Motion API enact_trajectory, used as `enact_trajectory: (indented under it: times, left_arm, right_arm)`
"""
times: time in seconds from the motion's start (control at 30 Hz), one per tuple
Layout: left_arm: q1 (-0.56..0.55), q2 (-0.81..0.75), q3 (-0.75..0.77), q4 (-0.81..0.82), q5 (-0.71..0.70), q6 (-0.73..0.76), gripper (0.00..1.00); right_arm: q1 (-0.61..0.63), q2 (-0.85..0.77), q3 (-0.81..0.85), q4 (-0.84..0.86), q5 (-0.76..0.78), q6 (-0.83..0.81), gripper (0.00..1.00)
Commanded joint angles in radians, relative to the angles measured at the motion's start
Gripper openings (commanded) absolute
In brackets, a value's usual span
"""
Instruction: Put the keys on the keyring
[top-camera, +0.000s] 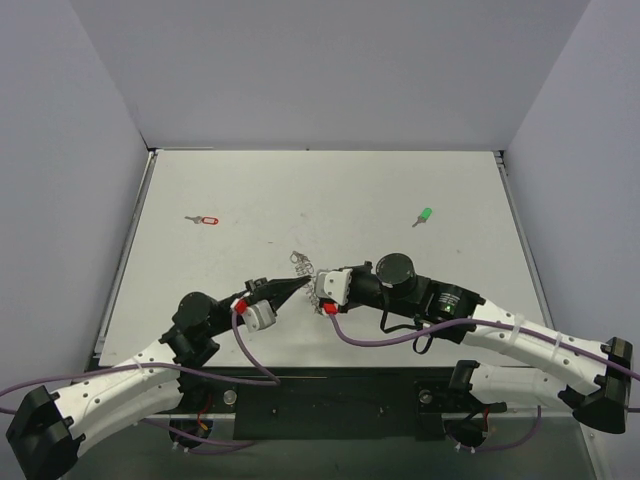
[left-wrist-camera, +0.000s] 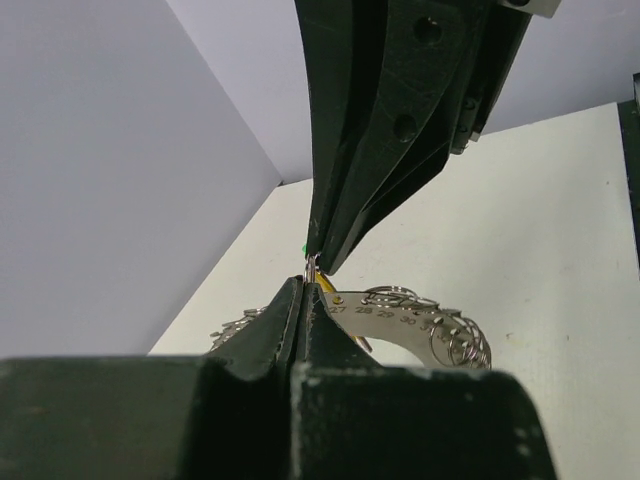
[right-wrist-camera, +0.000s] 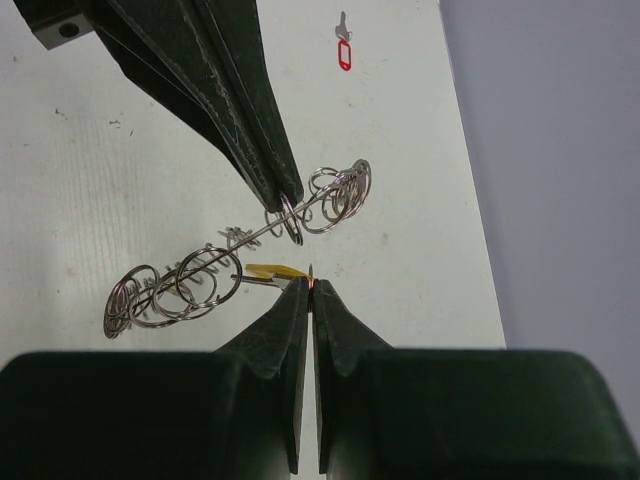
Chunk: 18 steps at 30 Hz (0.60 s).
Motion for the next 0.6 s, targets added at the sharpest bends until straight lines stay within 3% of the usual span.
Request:
enact_trajectory:
  times: [0.0, 0.27, 0.57]
  left_arm:
    - [-0.039, 0.007, -0.011, 0.173, -0.106, -0.071, 0.00]
    - [-0.082, 0.025, -0.046, 0.280, -0.282, -0.133, 0.00]
    - [-0.082, 0.043, -0.068, 0.360, -0.281, -0.192, 0.00]
  right_arm:
    - [0.010, -0.033, -0.002, 0.072, 0.004, 0.013, 0.00]
    - [0.012, -0.048, -0.003, 0.068, -0.014, 0.051, 0.00]
    - [0.010, -0.051, -0.011, 0.097, -0.013, 0.117, 0.00]
